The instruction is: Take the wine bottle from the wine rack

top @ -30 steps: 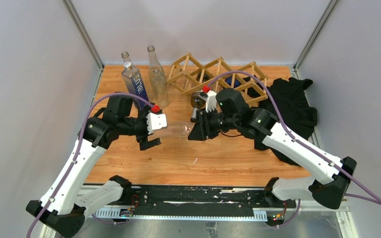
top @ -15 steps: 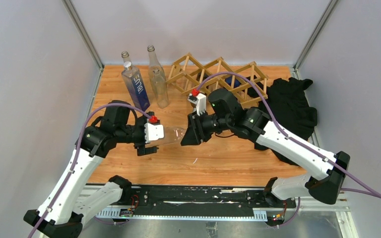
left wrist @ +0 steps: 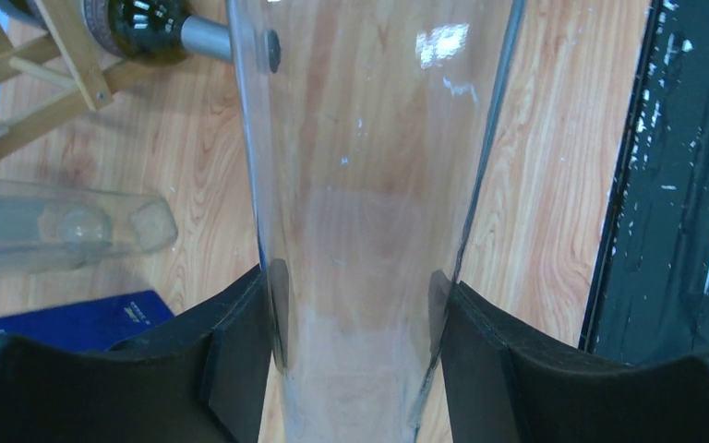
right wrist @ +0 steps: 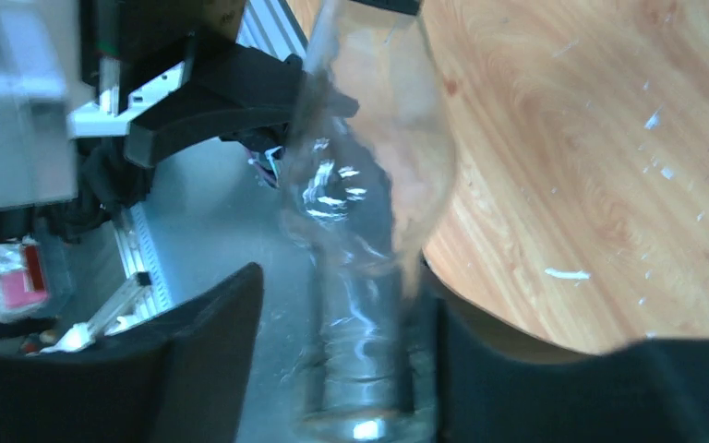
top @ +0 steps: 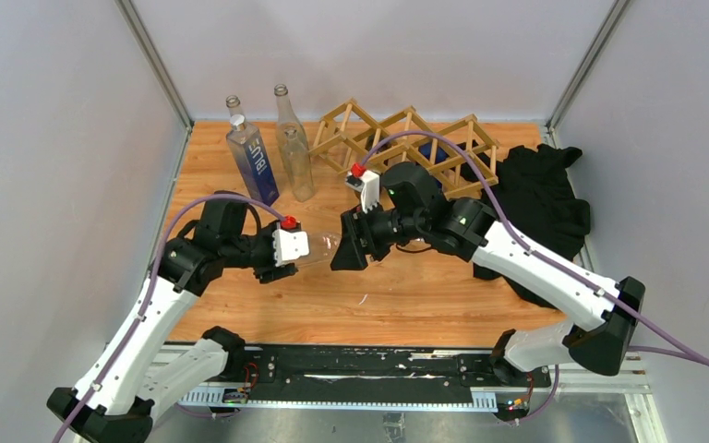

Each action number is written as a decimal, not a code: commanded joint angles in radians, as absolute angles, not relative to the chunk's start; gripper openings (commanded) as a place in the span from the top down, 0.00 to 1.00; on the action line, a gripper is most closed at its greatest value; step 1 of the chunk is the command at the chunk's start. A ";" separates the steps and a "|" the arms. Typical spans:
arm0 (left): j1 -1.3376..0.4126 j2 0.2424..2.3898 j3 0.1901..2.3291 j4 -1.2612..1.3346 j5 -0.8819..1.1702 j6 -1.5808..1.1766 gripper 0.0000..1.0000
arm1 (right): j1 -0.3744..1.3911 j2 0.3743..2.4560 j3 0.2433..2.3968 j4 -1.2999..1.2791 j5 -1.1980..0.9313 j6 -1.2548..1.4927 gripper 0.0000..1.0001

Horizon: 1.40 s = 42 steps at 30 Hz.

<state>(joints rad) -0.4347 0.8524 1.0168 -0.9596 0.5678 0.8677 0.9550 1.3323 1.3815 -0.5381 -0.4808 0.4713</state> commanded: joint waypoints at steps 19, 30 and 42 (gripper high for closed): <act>-0.437 0.749 0.973 -0.507 0.684 0.118 1.00 | 0.907 1.134 1.376 -0.257 -0.186 0.455 0.05; -0.437 0.715 0.964 -0.457 0.737 -0.013 1.00 | 0.907 1.270 1.434 -0.089 -0.064 0.531 0.24; -0.437 0.707 0.956 -0.456 0.712 -0.026 1.00 | 0.907 1.366 1.506 -0.066 -0.110 0.563 0.99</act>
<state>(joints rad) -0.4339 0.7326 0.9413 -0.5388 0.6838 -0.0193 0.9157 1.3537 1.4841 -0.0742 -0.1455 0.5701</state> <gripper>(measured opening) 0.609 0.376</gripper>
